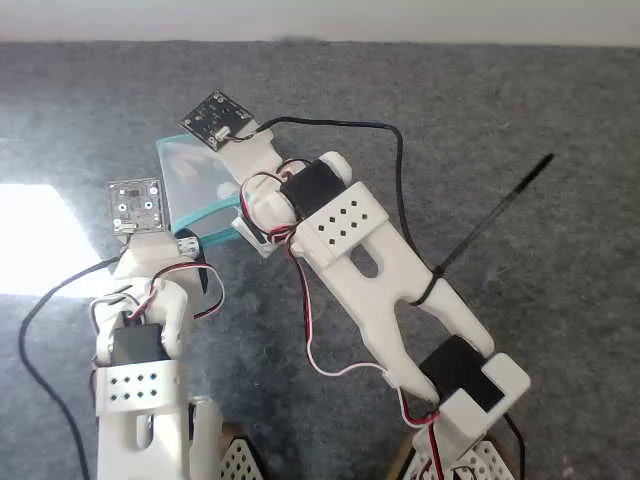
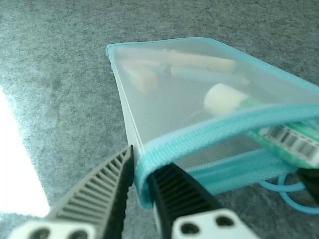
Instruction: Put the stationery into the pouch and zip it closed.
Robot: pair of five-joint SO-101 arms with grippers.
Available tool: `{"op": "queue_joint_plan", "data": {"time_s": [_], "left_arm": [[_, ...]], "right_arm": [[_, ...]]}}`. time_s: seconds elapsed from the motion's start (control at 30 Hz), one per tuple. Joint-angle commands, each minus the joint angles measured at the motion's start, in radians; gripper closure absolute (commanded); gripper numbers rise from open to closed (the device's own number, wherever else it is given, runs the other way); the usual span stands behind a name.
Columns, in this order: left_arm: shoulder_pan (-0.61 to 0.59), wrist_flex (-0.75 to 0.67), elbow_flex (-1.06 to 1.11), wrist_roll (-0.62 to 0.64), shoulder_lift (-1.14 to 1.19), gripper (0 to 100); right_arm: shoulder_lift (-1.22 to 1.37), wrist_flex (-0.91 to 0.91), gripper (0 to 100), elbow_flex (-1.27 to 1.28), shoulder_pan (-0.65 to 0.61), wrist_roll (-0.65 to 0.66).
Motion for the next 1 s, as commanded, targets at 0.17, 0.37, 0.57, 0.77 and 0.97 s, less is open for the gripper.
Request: {"op": "queue_joint_plan", "data": {"time_s": [0.17,0.37,0.57,0.77,0.97], "left_arm": [[-0.011,0.006,-0.013,-0.008,-0.009,99],[-0.009,0.006,-0.015,-0.008,-0.009,99],[-0.009,0.006,-0.019,-0.006,-0.009,99],[-0.011,0.037,-0.122,0.0,-0.011,99],[-0.009,0.061,-0.272,0.011,-0.009,99]], "right_arm": [[0.044,-0.143,80.5,-0.029,0.035,-0.104],[0.036,-0.208,54.0,-0.035,0.07,-0.028],[-0.067,-0.193,49.3,-0.081,0.076,-0.018],[-0.303,-0.088,49.3,-0.077,0.245,-0.02],[-0.483,0.031,49.4,-0.025,0.42,0.072]]}}
